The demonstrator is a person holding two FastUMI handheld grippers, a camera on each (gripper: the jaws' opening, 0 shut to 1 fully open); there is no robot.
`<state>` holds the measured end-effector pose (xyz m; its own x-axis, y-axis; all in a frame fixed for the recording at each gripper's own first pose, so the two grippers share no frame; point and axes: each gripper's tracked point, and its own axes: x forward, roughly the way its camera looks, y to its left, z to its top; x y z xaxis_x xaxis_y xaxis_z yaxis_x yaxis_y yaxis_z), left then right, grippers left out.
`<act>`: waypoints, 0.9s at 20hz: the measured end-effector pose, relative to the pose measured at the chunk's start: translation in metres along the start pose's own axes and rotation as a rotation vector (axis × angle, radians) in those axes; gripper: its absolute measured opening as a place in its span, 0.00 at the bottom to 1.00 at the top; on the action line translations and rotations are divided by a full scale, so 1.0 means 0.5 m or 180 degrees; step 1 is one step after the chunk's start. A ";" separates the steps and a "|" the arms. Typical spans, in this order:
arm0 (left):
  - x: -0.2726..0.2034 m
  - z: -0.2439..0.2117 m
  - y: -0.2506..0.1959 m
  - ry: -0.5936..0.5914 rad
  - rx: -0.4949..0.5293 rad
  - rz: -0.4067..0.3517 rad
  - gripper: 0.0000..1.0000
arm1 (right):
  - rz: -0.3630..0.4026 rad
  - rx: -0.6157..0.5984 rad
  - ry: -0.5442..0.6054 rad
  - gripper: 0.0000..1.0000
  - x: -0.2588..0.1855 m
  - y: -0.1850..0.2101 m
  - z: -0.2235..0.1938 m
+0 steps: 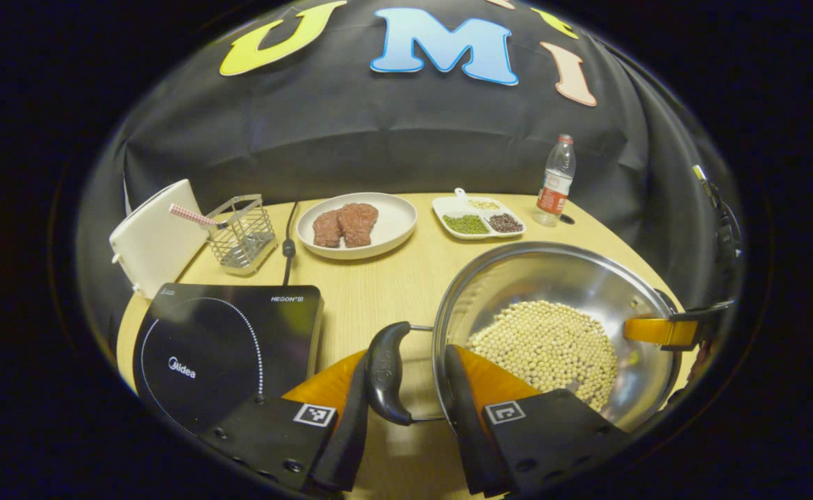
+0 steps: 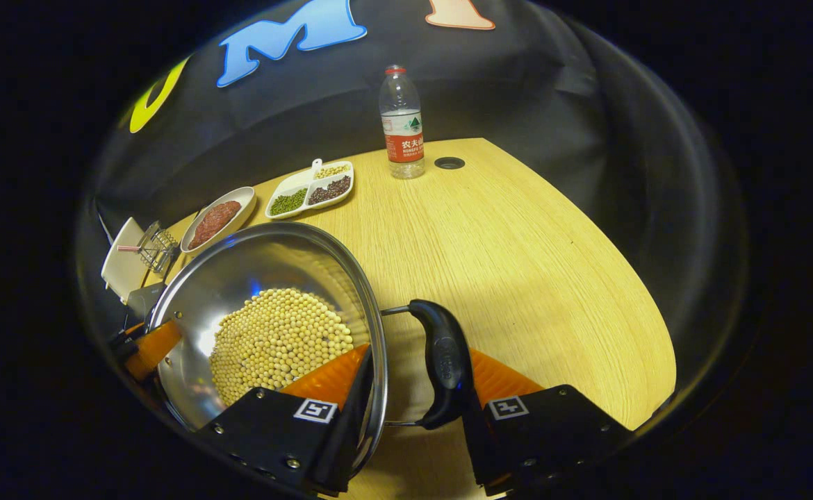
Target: First push the handle of the pot to place it horizontally, then grasp the pot with both hands and set it on the induction cooktop.
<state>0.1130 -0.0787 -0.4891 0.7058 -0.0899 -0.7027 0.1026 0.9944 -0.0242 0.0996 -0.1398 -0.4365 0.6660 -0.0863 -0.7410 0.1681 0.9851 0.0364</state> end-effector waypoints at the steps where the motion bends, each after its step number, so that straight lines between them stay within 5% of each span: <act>1: -0.007 0.004 0.003 -0.0021 0.0003 0.0003 0.60 | 0.0006 -0.0011 -0.0024 0.64 -0.009 0.001 0.004; 5: -0.050 0.029 0.008 -0.0097 0.0029 0.0004 0.67 | 0.0025 -0.0001 -0.0056 0.64 -0.045 0.013 0.015; 18: -0.198 0.117 0.119 -0.0327 0.0039 -0.0002 0.64 | 0.0040 -0.0039 -0.0210 0.64 -0.190 0.136 0.045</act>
<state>0.0901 -0.0138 -0.3793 0.7739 -0.0963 -0.6260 0.1112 0.9937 -0.0154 0.0640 -0.0682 -0.3489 0.7146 -0.0830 -0.6946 0.1507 0.9879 0.0370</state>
